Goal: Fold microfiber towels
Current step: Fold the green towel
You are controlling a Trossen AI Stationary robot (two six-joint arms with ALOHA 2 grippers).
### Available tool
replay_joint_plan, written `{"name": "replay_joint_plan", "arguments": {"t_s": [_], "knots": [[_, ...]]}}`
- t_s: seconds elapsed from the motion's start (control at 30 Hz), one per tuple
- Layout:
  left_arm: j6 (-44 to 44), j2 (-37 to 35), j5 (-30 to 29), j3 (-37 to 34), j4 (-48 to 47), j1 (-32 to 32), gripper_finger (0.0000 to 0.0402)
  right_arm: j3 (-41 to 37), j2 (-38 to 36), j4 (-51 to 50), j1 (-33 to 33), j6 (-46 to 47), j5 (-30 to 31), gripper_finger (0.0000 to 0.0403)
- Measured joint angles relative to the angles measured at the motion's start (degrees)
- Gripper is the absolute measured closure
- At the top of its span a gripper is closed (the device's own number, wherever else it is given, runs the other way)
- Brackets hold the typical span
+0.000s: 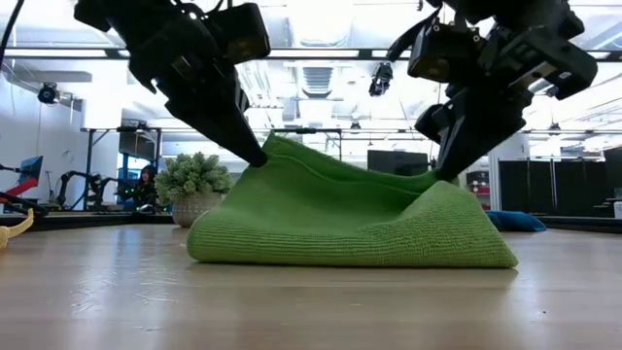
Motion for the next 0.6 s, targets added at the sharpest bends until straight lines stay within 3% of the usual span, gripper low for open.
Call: {"name": "replay_joint_plan", "arguments": {"t_s": [0.4, 0.6], "knots": [[-1.4, 0.2, -1.0, -3.6, 0.2, 1.2, 0.0402, -1.2, 0.3, 0.4, -4.7, -0.4, -0.8, 0.0390], [-2.5, 0.2, -1.2, -4.7, -0.1, 2.2, 0.0374, -1.7, 0.4, -0.9, -7.6, 2.0, -2.8, 0.0347]]}}
